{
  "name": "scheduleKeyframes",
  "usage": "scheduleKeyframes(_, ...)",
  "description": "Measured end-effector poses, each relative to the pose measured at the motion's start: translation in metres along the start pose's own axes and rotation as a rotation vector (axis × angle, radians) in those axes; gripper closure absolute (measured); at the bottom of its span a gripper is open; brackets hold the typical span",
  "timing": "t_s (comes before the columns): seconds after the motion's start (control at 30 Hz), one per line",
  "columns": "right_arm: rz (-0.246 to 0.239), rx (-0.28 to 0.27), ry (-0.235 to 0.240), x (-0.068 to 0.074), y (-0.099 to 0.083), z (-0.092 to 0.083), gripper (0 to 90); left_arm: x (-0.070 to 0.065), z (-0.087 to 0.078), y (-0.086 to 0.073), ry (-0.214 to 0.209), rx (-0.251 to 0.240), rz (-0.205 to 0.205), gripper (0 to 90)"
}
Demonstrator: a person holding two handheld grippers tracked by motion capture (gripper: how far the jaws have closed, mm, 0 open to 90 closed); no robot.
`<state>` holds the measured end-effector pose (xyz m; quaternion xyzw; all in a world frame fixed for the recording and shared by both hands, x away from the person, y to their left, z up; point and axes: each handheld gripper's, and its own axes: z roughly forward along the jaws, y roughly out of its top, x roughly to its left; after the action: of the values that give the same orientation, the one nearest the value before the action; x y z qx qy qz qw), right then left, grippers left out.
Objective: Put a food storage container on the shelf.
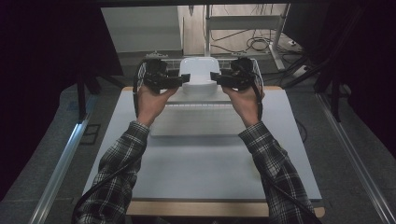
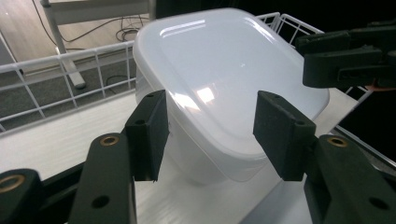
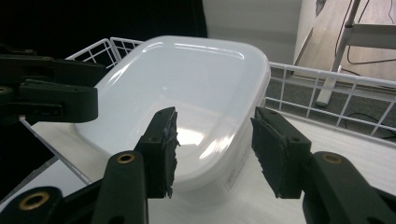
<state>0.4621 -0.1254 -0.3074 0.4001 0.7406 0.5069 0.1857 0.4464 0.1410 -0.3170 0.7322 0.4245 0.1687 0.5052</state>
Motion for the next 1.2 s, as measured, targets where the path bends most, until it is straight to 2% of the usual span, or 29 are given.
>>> scheduleKeyframes(0.1, 0.003, -0.004, -0.004, -0.002, 0.001, 0.001, 50.2, 0.002, 0.002, 0.001, 0.008, -0.008, -0.013, 44.9)
scheduleKeyframes(0.23, 0.0, -0.002, -0.001, -0.003, 0.002, 0.0, 49.6, 0.0, -0.001, 0.002, 0.011, -0.018, 0.006, 43.1)
scheduleKeyframes(0.3, -0.001, -0.008, 0.01, -0.003, 0.002, -0.002, 48.3, -0.001, -0.005, 0.003, -0.007, -0.027, 0.01, 41.1)
scheduleKeyframes(0.4, -0.003, -0.009, 0.051, -0.003, 0.001, -0.006, 45.9, -0.006, -0.009, 0.003, -0.03, -0.002, 0.054, 35.0)
scheduleKeyframes(0.5, -0.018, -0.012, 0.074, 0.001, 0.0, -0.011, 42.7, -0.014, -0.012, -0.001, -0.029, 0.001, 0.093, 30.9)
scheduleKeyframes(0.6, -0.035, -0.012, 0.082, 0.007, -0.004, -0.016, 38.9, -0.018, -0.016, -0.006, -0.044, -0.001, 0.111, 26.6)
scheduleKeyframes(0.73, -0.058, -0.012, 0.093, 0.011, -0.012, -0.022, 34.7, -0.023, -0.022, -0.015, -0.059, -0.01, 0.11, 20.7)
scheduleKeyframes(0.87, -0.062, -0.011, 0.102, 0.011, -0.022, -0.026, 30.8, -0.026, -0.029, -0.024, -0.066, -0.006, 0.124, 17.8)
scheduleKeyframes(1.0, -0.068, -0.018, 0.111, 0.01, -0.032, -0.031, 26.8, -0.026, -0.037, -0.035, -0.087, -0.015, 0.116, 15.0)
scheduleKeyframes(1.2, -0.103, -0.005, 0.128, 0.015, -0.046, -0.039, 21.0, -0.029, -0.045, -0.054, -0.103, -0.012, 0.121, 11.4)
